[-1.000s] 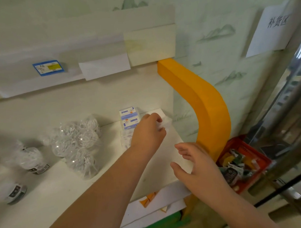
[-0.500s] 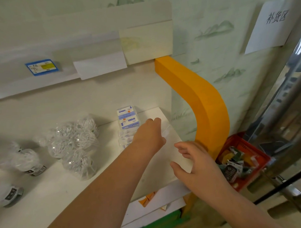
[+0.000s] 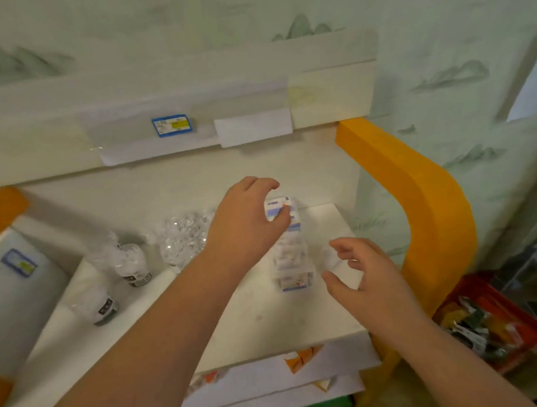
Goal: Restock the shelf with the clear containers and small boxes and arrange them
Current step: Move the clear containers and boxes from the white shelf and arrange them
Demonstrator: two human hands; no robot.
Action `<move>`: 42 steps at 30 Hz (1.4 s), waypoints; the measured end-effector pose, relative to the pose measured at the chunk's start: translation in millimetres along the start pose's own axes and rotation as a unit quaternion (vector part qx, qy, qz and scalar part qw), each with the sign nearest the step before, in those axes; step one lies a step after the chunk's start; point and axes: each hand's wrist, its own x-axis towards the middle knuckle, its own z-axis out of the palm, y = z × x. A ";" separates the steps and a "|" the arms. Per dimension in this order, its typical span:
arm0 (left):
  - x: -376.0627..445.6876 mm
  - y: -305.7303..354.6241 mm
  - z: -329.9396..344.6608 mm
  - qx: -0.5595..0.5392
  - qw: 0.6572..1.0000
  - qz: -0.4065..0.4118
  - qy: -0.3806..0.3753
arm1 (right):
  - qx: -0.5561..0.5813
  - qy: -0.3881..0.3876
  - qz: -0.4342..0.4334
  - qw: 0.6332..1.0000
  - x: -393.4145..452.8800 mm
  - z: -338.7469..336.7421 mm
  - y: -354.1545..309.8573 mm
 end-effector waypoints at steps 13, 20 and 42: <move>-113.7 -105.0 -170.5 0.156 0.967 -0.176 0.101 | 0.112 -0.073 -0.117 0.984 24.8 124.0 -111.0; -198.2 -169.9 -279.5 0.157 0.928 -0.254 0.225 | 0.129 -0.143 -0.176 0.965 -15.0 190.3 -196.4; -412.9 -382.6 -447.5 0.150 0.923 -0.321 0.148 | 0.063 -0.202 -0.217 0.953 -157.9 425.8 -398.9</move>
